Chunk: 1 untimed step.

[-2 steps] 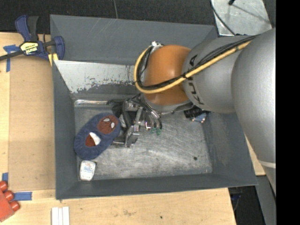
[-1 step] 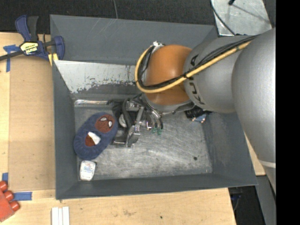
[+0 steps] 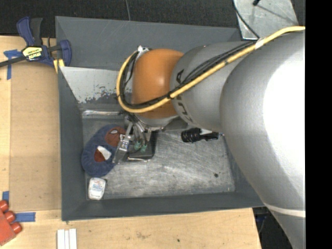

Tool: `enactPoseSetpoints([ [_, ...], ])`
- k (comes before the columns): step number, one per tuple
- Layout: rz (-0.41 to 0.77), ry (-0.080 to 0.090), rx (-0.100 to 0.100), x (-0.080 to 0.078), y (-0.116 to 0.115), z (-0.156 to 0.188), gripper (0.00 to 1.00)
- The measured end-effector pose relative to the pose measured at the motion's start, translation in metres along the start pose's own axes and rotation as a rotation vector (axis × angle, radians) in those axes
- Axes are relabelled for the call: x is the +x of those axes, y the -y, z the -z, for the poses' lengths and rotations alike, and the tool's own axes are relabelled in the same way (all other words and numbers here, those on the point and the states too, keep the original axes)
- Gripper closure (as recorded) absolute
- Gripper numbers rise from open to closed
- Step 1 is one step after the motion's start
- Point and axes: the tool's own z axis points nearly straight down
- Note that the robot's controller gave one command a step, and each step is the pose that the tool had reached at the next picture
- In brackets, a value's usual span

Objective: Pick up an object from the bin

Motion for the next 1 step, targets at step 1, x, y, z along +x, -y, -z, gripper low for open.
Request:
enactPoseSetpoints([
  [1, 0.049, 0.003, 0.002, -0.0332, -0.0104, 0.033, 0.0],
])
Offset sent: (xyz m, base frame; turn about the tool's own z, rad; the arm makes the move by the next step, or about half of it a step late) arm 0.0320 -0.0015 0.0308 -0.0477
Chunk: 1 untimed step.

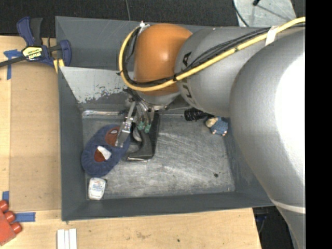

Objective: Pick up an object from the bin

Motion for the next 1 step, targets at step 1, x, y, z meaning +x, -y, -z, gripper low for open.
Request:
enactPoseSetpoints([
  [1, 0.009, -0.008, 0.002, -0.005, 0.0295, -0.0814, 0.0],
])
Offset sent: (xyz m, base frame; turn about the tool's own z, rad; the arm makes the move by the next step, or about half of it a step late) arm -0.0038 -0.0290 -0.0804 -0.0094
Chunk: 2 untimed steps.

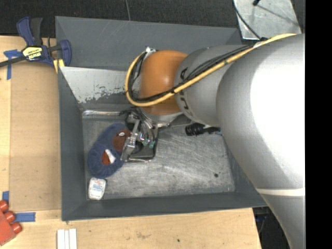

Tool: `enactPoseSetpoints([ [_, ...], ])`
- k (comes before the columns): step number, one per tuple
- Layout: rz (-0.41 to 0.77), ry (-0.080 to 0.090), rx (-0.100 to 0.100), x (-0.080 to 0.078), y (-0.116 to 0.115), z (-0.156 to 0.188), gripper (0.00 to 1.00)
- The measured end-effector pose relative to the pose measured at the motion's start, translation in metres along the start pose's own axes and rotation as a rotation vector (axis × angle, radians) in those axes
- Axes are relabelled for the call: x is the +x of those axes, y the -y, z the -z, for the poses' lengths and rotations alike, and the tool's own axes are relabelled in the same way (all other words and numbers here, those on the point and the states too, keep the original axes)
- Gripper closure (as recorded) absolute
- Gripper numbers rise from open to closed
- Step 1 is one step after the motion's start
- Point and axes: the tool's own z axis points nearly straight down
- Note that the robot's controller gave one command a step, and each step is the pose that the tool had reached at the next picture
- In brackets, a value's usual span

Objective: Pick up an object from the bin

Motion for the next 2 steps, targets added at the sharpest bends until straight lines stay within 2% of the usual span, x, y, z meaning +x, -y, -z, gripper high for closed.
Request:
enactPoseSetpoints([
  [1, 0.002, 0.003, 0.0, -0.001, -0.001, 0.005, 1.0],
  [2, 0.001, 0.011, -0.004, -0.011, 0.0, 0.173, 1.0],
])
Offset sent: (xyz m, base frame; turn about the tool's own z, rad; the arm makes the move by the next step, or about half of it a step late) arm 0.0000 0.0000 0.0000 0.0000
